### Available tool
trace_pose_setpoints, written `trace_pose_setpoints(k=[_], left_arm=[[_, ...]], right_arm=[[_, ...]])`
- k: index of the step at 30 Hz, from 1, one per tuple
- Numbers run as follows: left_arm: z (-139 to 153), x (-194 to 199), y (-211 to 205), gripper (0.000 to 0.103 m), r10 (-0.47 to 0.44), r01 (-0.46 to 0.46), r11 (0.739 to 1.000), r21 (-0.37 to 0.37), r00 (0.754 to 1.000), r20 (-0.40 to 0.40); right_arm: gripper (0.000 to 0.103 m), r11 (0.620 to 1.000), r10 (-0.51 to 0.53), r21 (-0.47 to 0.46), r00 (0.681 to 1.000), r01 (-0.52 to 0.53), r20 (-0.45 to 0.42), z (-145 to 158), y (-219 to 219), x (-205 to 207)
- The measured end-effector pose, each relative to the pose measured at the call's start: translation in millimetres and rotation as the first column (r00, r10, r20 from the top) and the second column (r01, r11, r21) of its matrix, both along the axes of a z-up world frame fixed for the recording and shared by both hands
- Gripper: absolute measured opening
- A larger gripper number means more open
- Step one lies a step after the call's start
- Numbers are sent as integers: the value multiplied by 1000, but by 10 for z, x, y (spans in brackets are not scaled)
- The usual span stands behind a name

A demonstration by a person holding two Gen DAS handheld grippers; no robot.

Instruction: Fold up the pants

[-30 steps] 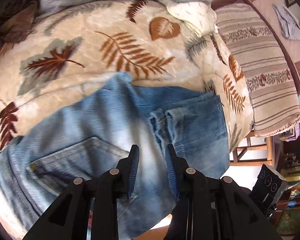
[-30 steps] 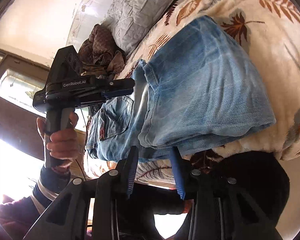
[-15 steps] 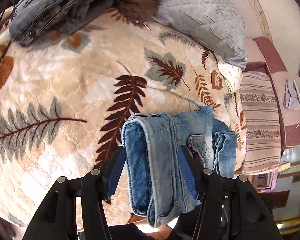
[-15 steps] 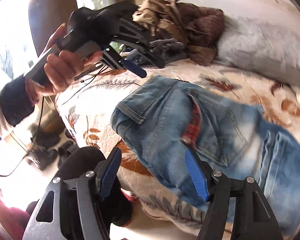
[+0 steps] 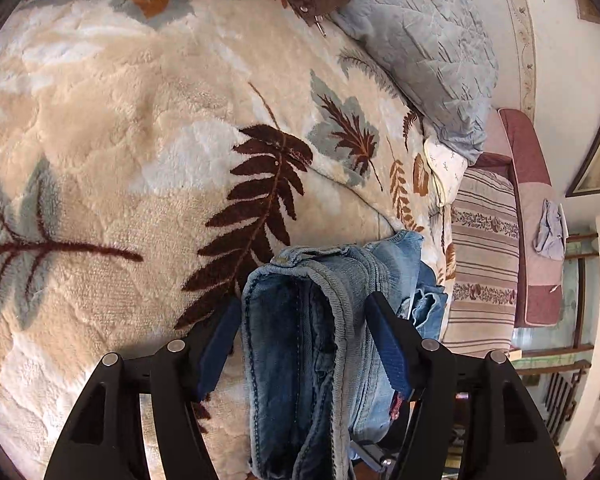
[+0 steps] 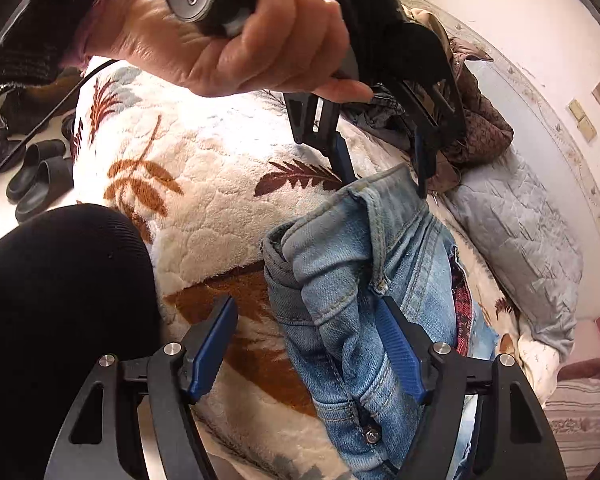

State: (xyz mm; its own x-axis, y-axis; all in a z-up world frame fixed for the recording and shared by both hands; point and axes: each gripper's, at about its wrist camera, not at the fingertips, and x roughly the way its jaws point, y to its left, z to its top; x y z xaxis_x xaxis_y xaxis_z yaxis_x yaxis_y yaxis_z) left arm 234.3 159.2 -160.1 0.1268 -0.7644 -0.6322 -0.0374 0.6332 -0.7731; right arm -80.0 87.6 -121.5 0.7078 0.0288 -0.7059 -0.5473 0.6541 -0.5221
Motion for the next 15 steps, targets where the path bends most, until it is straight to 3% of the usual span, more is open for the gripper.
trace_pose_setpoints(k=[3, 4, 5, 9, 11, 15], left_arm=[[-30, 8, -35, 63, -1, 1, 1000, 1, 1000, 13], [-21, -2, -66, 51, -6, 6, 1000, 8, 1000, 27], [4, -7, -142, 31, -23, 23, 1000, 3, 999, 35], [199, -102, -264, 7, -39, 38, 999, 7, 994, 98], [362, -133, -332, 4, -49, 52, 998, -21, 990, 129], [730, -199, -616, 4, -92, 91, 996, 14, 974, 208]], right_arm=[[72, 1000, -7, 22, 1000, 7, 6, 7, -3, 75], [67, 1000, -11, 29, 1000, 11, 10, 21, -13, 98], [61, 999, -20, 38, 1000, 20, 10, 44, -39, 133], [43, 988, -35, 149, 998, 41, -43, 216, -196, 221], [37, 981, -40, 189, 999, 45, -35, 327, -260, 205], [31, 955, -77, 287, 997, 81, -24, 600, -465, 187]])
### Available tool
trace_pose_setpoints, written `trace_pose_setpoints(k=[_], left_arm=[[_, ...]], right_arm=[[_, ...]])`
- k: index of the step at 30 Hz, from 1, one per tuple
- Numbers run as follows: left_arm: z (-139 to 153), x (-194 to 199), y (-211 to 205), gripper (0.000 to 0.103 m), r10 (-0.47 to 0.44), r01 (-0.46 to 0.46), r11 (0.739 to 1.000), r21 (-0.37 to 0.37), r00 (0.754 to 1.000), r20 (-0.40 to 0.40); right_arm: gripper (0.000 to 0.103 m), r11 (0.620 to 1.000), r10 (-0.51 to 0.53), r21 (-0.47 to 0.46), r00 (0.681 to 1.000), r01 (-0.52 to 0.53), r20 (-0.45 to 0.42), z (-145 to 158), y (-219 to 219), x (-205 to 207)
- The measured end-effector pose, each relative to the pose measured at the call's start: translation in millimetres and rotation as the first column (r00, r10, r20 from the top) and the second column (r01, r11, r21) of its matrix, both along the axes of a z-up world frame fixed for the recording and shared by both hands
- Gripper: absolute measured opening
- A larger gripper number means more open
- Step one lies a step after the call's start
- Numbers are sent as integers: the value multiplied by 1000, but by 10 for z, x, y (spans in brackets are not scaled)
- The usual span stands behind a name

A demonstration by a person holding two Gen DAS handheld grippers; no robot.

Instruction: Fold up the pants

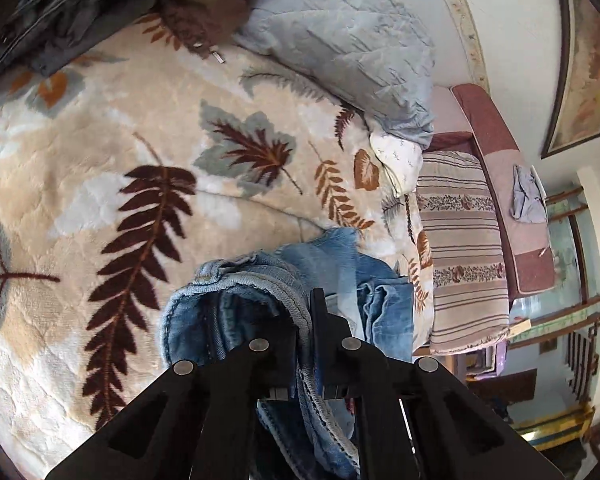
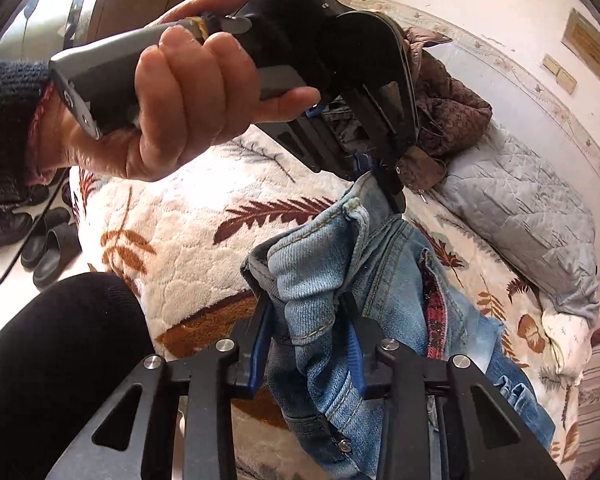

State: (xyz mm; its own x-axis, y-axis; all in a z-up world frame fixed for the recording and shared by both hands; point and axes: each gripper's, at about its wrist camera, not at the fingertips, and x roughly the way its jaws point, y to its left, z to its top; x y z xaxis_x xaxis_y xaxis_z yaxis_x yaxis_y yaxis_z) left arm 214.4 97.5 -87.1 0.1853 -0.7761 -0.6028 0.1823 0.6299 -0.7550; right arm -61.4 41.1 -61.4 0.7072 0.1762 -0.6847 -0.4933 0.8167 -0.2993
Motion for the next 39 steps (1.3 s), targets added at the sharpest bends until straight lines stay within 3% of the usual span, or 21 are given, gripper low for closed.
trace_pose_setpoints(k=[4, 7, 11, 14, 19, 23, 25, 28, 30, 32, 36, 37, 38, 39], left_arm=[[299, -15, -327, 4, -53, 52, 999, 11, 998, 43], [486, 22, -663, 7, -97, 95, 995, 23, 993, 63], [651, 78, -1265, 10, -175, 169, 983, 72, 982, 77], [698, 92, -1876, 11, -243, 229, 961, 156, 967, 77], [457, 44, -2875, 14, -358, 329, 883, 333, 933, 26], [163, -48, -3589, 22, -401, 355, 781, 513, 916, -23], [76, -56, -3826, 27, -406, 360, 732, 578, 912, -54], [112, -96, -4051, 39, -407, 385, 701, 600, 907, -108], [238, -97, -4079, 39, -416, 413, 705, 576, 899, -136], [415, -74, -4050, 39, -425, 432, 728, 531, 894, -145], [935, -101, -3765, 42, -449, 390, 769, 507, 894, -7], [1027, -88, -3659, 51, -441, 365, 779, 510, 897, 33], [1081, -65, -3539, 66, -432, 338, 786, 518, 899, 69], [1088, -37, -3430, 72, -426, 318, 790, 524, 900, 95]], right_arm=[[28, 983, -83, 165, 996, 84, -14, 310, -421, 19], [28, 941, -158, 298, 987, 163, -42, 494, -834, 2], [28, 835, -258, 469, 958, 288, -129, 609, -1494, -46], [28, 713, -309, 584, 922, 388, -235, 529, -2005, -103], [28, 508, -370, 671, 841, 539, -396, 165, -2716, -280], [29, 345, -377, 688, 766, 638, -521, -190, -3144, -363], [31, 304, -375, 689, 748, 658, -548, -297, -3259, -379], [37, 283, -365, 696, 745, 660, -558, -356, -3338, -393], [39, 274, -354, 702, 748, 657, -562, -381, -3362, -393], [40, 262, -344, 710, 751, 654, -564, -398, -3385, -402], [46, 229, -317, 722, 751, 653, -579, -456, -3444, -440], [48, 218, -310, 727, 752, 651, -581, -473, -3481, -455], [50, 208, -303, 732, 754, 649, -582, -477, -3498, -474], [52, 198, -299, 736, 755, 647, -583, -483, -3511, -499]])
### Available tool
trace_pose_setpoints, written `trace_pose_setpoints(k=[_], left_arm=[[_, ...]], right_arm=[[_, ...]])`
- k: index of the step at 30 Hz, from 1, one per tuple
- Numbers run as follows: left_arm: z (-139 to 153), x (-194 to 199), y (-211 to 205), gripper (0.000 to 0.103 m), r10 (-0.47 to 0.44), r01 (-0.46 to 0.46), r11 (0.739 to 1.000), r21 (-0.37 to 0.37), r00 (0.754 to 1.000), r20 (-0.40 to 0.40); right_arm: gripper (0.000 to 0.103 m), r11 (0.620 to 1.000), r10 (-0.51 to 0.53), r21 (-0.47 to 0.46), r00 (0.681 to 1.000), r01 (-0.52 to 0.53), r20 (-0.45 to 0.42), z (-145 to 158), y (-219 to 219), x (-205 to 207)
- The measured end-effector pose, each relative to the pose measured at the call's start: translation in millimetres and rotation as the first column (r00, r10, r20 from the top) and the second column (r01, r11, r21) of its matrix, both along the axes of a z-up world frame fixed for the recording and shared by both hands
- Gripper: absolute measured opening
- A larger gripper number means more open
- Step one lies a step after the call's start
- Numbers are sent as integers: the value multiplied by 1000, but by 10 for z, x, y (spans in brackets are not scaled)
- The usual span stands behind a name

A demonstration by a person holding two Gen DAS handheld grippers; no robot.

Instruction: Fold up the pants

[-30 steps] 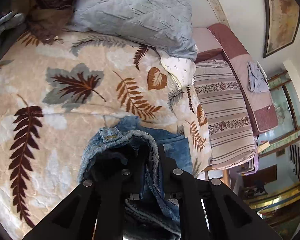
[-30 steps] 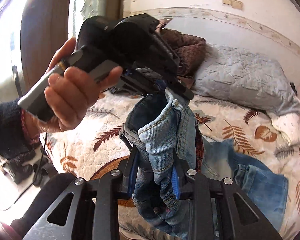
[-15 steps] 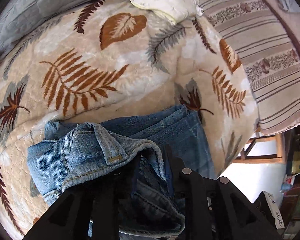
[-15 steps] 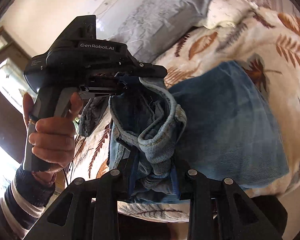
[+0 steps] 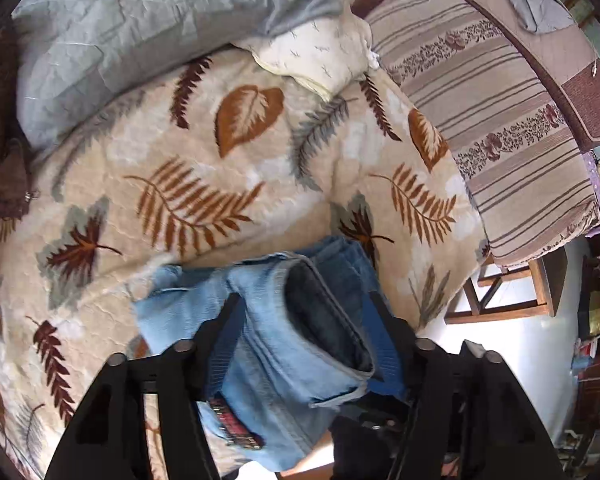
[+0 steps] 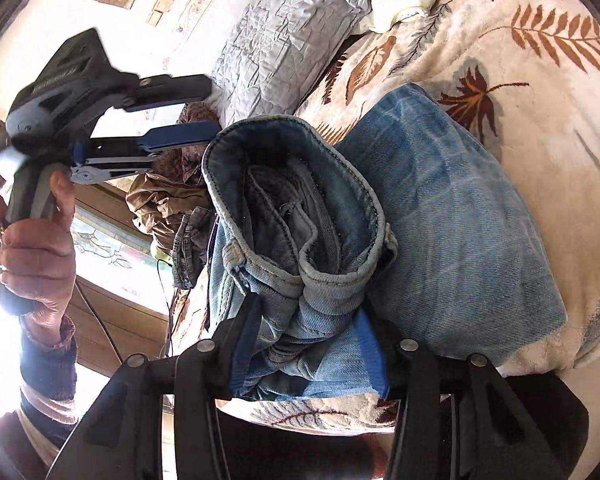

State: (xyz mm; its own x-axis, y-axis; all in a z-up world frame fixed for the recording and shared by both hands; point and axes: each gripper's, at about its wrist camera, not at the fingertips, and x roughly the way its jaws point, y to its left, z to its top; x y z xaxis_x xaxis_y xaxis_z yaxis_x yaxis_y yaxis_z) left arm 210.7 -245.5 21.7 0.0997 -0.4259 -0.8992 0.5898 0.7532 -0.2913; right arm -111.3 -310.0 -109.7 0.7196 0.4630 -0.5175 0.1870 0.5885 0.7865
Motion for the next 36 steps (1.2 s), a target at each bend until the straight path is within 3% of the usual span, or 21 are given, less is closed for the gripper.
trace_pose_setpoints(k=[1, 9, 13, 18, 24, 25, 26, 27, 28, 29, 31, 33, 36], left_arm=[[-37, 32, 103, 77, 1, -1, 1000, -4, 1000, 13], [-767, 281, 454, 74, -83, 76, 995, -60, 990, -117], [-834, 421, 350, 74, -183, 177, 981, -76, 980, -82], [-878, 503, 169, 74, -366, 366, 931, 11, 931, -3], [-1081, 557, 49, 73, -478, 478, 878, 2, 877, -48], [-1155, 551, 25, 63, -486, 486, 874, -1, 872, -60], [-1204, 532, 8, 56, -489, 490, 872, 6, 871, -55], [-1204, 503, 8, 54, -490, 490, 871, 15, 871, -20], [-1168, 467, 18, 47, -497, 497, 868, 13, 868, 3], [-1082, 413, 36, 39, -508, 508, 861, 0, 861, 24], [-804, 272, 86, 38, -530, 535, 844, -42, 843, 93], [-587, 126, 77, 38, -548, 562, 825, -56, 821, 161], [-680, 16, -100, 41, -568, 571, 820, 36, 805, 169]], right_arm=[[57, 1000, -3, 10, 1000, 3, 6, -4, -10, -23], [68, 996, -22, 91, 999, 20, 25, 14, -17, -18], [70, 997, -18, 80, 1000, 17, 18, 15, -9, 26], [71, 995, -14, 100, 1000, 13, 13, -2, 20, 49], [71, 983, 8, 185, 1000, -12, 24, -108, 102, 156], [70, 980, 12, 200, 1000, -15, 15, -139, 131, 195], [69, 980, 17, 197, 1000, -17, -1, -154, 165, 233], [59, 986, 9, 168, 1000, -6, -20, -153, 187, 259], [37, 989, 6, 150, 999, 0, -35, -147, 194, 277], [29, 986, 6, 164, 999, 0, -35, -136, 177, 281], [21, 973, -6, 229, 1000, 7, -3, -44, 132, 226], [21, 971, -8, 240, 999, -4, 53, 144, 129, 144], [21, 981, -19, 191, 998, 7, 60, 246, 114, 46]])
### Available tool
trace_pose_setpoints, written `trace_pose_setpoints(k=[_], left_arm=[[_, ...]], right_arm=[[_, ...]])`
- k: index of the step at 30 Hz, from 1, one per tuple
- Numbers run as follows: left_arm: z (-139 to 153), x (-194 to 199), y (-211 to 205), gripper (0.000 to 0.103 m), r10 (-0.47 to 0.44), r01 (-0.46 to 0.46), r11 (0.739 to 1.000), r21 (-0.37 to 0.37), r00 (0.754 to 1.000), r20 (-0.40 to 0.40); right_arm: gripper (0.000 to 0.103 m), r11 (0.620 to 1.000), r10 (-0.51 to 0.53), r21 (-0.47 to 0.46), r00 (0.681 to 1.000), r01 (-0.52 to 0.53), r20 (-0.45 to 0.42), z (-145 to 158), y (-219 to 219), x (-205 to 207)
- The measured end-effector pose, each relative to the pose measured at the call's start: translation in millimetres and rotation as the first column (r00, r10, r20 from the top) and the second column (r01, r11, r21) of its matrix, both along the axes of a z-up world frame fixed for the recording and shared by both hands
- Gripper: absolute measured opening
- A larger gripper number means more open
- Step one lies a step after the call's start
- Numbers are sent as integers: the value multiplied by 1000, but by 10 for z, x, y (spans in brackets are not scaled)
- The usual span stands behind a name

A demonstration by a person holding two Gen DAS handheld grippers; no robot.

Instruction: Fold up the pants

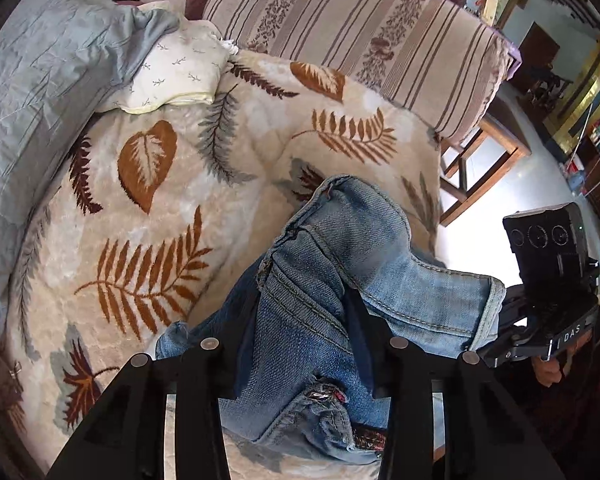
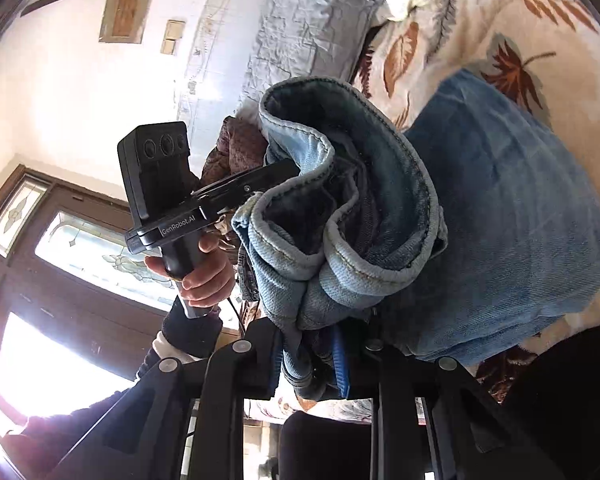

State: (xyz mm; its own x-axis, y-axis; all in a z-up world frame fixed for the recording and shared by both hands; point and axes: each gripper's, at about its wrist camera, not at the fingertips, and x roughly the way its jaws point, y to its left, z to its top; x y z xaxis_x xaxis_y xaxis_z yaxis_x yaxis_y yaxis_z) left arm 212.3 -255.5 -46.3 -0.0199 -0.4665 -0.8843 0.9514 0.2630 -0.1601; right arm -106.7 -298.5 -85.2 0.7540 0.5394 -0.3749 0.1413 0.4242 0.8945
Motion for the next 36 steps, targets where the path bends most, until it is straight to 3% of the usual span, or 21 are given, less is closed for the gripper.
trace_pose_setpoints(k=[3, 5, 12, 19, 29, 36], left_arm=[[-408, -8, -256, 45, 56, -61, 985, 162, 998, 37], [-530, -52, -340, 51, 94, -109, 975, 195, 992, 86], [-405, -404, -368, 55, 149, -206, 956, 211, 954, 259], [-155, -638, -291, 55, 237, -297, 937, 182, 926, 293], [28, -813, -161, 55, 225, -302, 936, 179, 908, 352], [38, -701, -220, 55, 225, -313, 929, 196, 900, 372]], right_arm=[[21, 1000, -20, 22, 994, 22, -104, -290, -44, 11], [22, 999, -24, 32, 988, 29, -154, -458, -21, 26], [37, 1000, -16, 1, 988, 16, -156, -417, -26, 14], [61, 998, -22, -56, 991, 15, -133, -209, -28, -140], [65, 995, -89, -60, 990, 82, -114, -162, -196, -317], [69, 996, -81, -36, 988, 77, -129, -239, -218, -289]])
